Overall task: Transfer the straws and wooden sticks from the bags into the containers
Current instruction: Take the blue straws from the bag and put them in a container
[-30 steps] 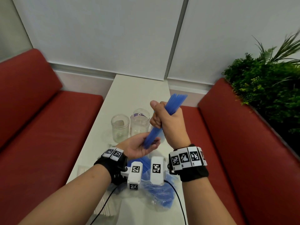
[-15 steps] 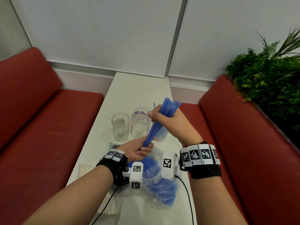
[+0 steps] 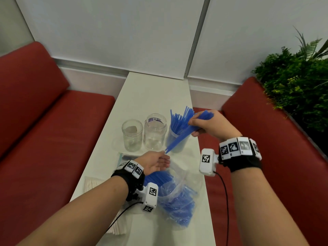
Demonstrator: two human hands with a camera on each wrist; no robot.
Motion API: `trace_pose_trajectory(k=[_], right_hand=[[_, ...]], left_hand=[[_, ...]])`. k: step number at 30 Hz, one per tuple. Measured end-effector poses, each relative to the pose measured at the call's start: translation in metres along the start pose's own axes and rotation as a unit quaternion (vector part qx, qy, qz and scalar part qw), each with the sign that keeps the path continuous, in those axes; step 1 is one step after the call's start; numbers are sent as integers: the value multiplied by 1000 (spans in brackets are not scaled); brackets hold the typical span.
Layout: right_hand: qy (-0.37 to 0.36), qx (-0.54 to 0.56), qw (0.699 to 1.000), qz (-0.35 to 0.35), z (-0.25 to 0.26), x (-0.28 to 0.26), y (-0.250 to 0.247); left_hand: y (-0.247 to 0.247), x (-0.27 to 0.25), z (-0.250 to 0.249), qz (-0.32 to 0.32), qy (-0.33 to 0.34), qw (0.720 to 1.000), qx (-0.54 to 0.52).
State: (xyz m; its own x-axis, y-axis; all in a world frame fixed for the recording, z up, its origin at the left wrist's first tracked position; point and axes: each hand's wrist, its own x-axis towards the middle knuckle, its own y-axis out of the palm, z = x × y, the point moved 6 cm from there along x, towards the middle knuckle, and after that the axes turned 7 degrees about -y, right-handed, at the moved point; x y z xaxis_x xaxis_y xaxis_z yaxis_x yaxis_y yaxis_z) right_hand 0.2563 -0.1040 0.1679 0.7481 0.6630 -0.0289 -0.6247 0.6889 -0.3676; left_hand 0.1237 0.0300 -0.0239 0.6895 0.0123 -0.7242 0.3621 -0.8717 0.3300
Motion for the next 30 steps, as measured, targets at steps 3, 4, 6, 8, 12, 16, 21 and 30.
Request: trace_pose_trajectory(k=[3, 4, 6, 8, 12, 16, 21, 30], right_hand=[[5, -25, 999, -29, -1, 23, -16], [8, -34, 999, -34, -2, 30, -19], [13, -44, 998, -48, -4, 41, -25], [13, -60, 996, -68, -5, 49, -32], [5, -110, 988, -106, -13, 65, -40], [25, -96, 990, -103, -36, 77, -20], [44, -136, 986, -88, -74, 84, 10], [-170, -362, 872, -281, -56, 76, 35]], left_hand=[[11, 10, -8, -11, 20, 988, 153], [15, 13, -9, -14, 36, 974, 224], [22, 18, -10, -18, 80, 922, 379], [26, 21, -8, -31, 119, 845, 520], [31, 30, 3, -51, 154, 726, 668], [29, 33, 9, -54, 142, 657, 738], [28, 30, 15, -29, 122, 560, 819], [25, 36, 22, -67, 147, 426, 890]])
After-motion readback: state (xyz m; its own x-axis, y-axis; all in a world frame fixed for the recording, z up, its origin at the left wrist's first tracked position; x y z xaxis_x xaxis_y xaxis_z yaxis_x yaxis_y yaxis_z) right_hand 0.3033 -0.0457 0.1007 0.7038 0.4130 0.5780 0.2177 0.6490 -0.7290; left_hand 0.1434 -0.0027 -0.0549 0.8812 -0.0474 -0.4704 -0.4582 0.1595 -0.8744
